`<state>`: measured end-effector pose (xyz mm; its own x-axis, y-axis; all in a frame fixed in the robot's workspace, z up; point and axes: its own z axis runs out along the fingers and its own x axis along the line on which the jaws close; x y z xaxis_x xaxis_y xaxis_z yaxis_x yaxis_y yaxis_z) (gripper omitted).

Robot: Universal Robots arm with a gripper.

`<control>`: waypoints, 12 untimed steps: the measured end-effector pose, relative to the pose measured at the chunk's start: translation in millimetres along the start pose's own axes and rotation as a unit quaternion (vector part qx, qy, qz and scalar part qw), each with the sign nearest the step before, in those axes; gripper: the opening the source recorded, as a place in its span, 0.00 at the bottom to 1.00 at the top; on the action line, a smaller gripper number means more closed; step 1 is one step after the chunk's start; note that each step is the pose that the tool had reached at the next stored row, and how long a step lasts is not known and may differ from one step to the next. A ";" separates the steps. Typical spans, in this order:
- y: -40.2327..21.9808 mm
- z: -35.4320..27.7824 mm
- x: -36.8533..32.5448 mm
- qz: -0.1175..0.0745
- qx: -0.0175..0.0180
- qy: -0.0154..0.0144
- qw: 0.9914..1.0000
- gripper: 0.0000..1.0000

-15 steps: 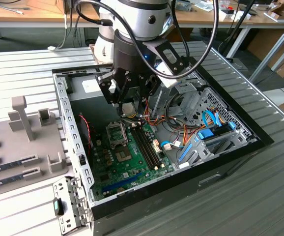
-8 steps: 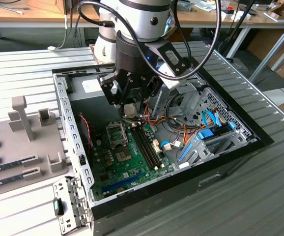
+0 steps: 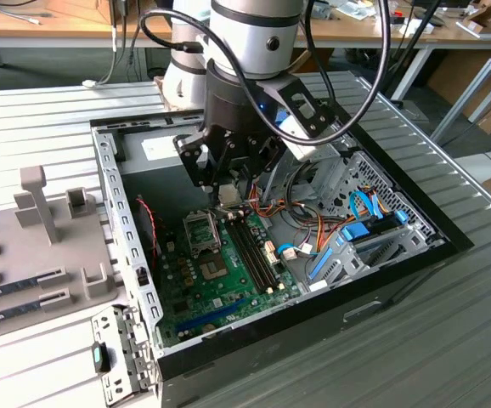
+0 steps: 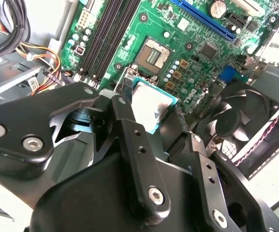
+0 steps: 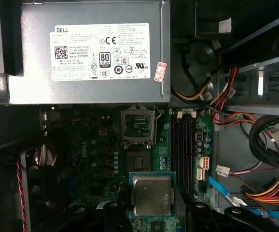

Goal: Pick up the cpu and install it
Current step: 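Pick up the cpu and move it towards the insertion slot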

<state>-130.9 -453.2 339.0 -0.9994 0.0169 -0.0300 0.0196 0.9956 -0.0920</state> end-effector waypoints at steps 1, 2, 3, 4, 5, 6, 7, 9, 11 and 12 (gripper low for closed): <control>-0.3 0.3 0.0 0.000 0.000 0.000 1.000 0.47; -1.0 1.0 0.0 0.000 0.000 0.000 1.000 0.47; -1.7 1.7 0.0 0.000 0.000 0.000 1.000 0.47; -2.0 2.2 0.0 0.000 0.000 0.000 1.000 0.47; -2.4 2.8 0.0 0.000 0.000 0.000 1.000 0.47; -2.7 3.3 0.1 0.000 0.000 0.000 1.000 0.47; -2.8 3.5 0.1 0.000 0.000 0.000 1.000 0.47; -2.9 4.4 0.1 0.000 0.000 0.000 1.000 0.47; -2.9 5.7 0.1 0.000 0.000 0.000 1.000 0.47; -2.9 6.1 0.1 0.000 0.000 0.000 1.000 0.47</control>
<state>-130.9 -456.6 333.2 -0.9994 0.0169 -0.0299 0.0196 0.9956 -0.0921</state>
